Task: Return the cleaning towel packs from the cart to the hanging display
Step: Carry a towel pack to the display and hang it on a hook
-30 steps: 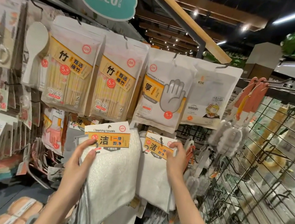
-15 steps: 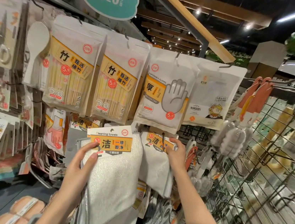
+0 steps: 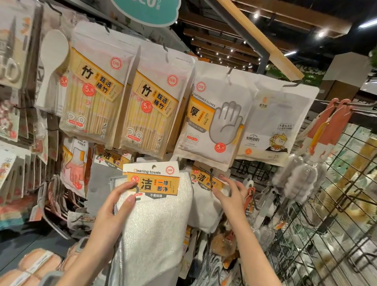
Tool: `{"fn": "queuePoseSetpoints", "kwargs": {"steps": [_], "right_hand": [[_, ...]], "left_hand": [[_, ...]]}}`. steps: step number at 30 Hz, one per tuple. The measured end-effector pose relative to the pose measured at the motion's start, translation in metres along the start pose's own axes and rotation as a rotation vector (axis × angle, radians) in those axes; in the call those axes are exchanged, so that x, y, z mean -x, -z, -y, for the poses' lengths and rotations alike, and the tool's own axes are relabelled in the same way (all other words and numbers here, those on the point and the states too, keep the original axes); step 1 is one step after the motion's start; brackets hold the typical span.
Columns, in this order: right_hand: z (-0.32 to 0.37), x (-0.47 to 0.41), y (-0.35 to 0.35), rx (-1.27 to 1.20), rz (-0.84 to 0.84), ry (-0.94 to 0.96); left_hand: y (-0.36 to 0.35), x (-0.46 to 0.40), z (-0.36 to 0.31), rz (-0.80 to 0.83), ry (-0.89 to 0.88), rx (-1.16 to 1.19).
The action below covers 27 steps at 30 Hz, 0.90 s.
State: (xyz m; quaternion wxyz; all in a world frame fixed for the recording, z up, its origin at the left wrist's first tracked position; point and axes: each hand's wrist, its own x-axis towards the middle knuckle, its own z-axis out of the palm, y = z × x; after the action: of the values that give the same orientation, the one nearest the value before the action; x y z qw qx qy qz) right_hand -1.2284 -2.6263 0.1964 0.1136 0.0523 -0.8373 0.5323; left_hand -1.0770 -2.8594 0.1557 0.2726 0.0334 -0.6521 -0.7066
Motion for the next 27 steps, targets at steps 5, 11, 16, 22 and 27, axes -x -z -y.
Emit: {"fn": "queuePoseSetpoints", "kwargs": {"steps": [5, 11, 16, 22, 27], "right_hand": [[0.020, 0.024, 0.002, -0.042, 0.015, 0.142], [0.048, 0.054, -0.016, -0.091, 0.229, 0.247], [0.059, 0.062, -0.029, -0.097, 0.267, 0.264], [0.058, 0.069, -0.035, -0.284, 0.229, 0.210], [0.060, 0.069, -0.036, -0.392, 0.201, 0.128]], "left_hand": [[-0.005, 0.002, -0.002, 0.015, -0.021, 0.010], [-0.014, 0.007, -0.006, 0.036, 0.001, 0.046], [-0.021, 0.011, -0.011, 0.027, -0.022, 0.068], [-0.021, 0.013, -0.009, 0.022, -0.037, 0.079], [-0.023, 0.013, -0.007, 0.020, -0.014, 0.095]]}}
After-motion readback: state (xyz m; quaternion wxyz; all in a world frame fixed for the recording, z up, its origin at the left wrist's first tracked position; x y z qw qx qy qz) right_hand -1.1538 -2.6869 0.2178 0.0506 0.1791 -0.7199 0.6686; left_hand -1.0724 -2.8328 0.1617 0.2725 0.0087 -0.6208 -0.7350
